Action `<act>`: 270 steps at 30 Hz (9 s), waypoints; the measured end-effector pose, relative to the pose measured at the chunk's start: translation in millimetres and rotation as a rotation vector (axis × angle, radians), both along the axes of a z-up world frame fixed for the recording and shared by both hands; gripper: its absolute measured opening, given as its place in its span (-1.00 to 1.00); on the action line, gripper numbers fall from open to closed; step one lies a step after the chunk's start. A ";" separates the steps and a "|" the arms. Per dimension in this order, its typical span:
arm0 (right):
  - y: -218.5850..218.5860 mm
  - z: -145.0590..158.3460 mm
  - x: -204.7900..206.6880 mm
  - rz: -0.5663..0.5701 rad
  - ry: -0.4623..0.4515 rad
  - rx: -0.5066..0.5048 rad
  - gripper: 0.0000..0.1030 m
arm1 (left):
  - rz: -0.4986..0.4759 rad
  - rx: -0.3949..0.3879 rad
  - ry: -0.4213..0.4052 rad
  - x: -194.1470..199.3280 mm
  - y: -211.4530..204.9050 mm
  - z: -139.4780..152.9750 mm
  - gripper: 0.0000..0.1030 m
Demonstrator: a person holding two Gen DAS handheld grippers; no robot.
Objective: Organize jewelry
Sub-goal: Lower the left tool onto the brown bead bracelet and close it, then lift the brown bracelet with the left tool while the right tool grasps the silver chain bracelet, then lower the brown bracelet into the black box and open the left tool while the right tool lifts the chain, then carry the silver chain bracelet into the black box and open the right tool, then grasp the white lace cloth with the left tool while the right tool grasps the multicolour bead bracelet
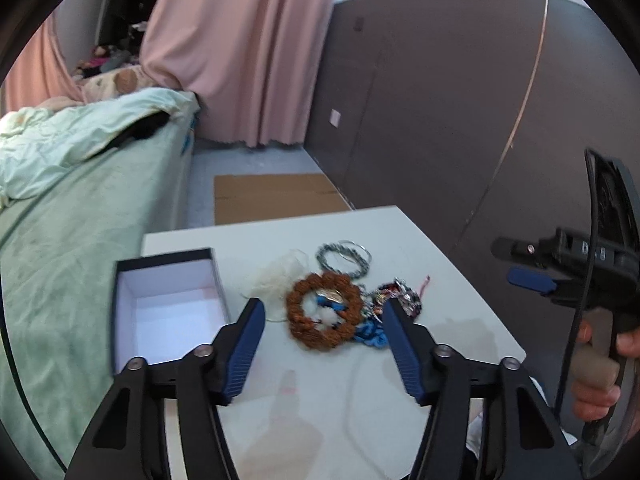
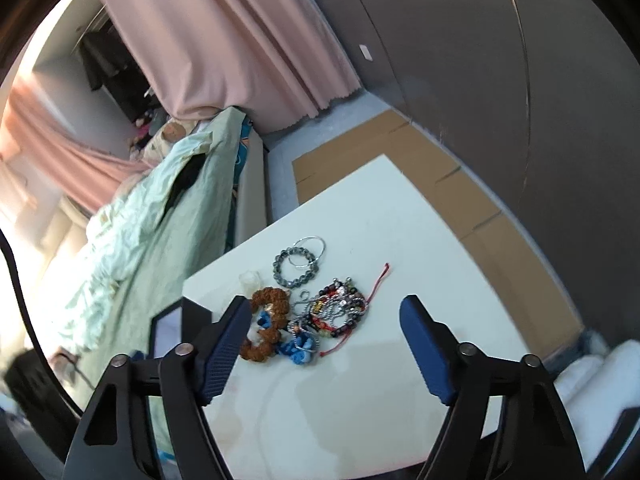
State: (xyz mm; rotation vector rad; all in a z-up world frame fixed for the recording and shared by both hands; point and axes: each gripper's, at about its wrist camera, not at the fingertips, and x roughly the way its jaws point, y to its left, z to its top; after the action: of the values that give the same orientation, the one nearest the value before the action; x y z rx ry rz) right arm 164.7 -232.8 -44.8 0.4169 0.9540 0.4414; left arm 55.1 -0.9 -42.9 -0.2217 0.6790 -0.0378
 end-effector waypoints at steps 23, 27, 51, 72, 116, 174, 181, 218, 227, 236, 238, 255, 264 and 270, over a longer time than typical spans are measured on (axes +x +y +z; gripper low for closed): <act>-0.7 -62.7 67.3 -0.024 0.239 0.125 -0.35 | -0.108 0.012 0.161 99.4 -41.9 -60.0 -0.34; 1.1 -63.2 73.0 -0.021 0.245 0.136 -0.35 | -0.099 0.042 0.189 112.5 -46.8 -68.3 -0.35; 55.5 -74.1 83.1 0.117 0.197 -0.166 -0.36 | -0.033 -0.048 0.130 98.8 -14.0 -37.7 -0.61; 43.5 -35.4 39.8 0.127 0.011 -0.224 -0.98 | 0.055 -0.061 0.053 58.8 21.5 -10.5 -0.61; 56.2 1.6 39.5 0.098 -0.081 -0.246 -0.75 | 0.167 -0.184 -0.016 10.2 122.4 25.4 0.20; 320.2 197.1 -35.7 0.472 -0.426 -0.147 -0.76 | 0.485 -0.423 -0.161 -49.4 243.3 42.7 0.99; 316.7 151.1 -21.7 0.471 -0.320 -0.144 -0.75 | 0.491 -0.428 -0.147 -48.2 243.2 40.2 0.99; 188.5 93.5 -8.5 0.298 -0.219 -0.128 0.17 | 0.383 -0.395 -0.109 -28.6 180.7 33.6 0.99; 111.7 48.2 16.1 0.211 -0.120 -0.082 0.23 | 0.253 -0.227 -0.027 6.8 116.0 31.2 0.99; 68.2 -21.7 52.9 0.152 0.143 -0.121 0.23 | 0.045 -0.026 0.135 69.8 64.8 28.2 0.69; 62.1 -32.2 57.6 0.142 0.176 -0.132 0.23 | 0.008 0.016 0.178 83.4 55.9 23.3 0.62; 26.7 -76.7 83.7 0.128 0.330 -0.075 -0.11 | -0.156 0.279 0.486 172.2 4.5 -37.3 0.01; 40.8 -83.1 83.3 0.188 0.353 -0.106 -0.46 | -0.141 0.257 0.588 194.9 9.4 -69.6 -0.87; 48.6 -89.7 80.7 0.195 0.369 -0.144 -0.55 | -0.111 0.256 0.474 185.1 11.1 -48.4 -0.98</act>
State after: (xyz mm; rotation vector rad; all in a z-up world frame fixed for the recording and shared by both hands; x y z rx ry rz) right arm 245.4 -184.2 -134.4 0.2793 1.3838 0.4773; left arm 240.3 10.3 -91.2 0.0591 1.1589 -0.0040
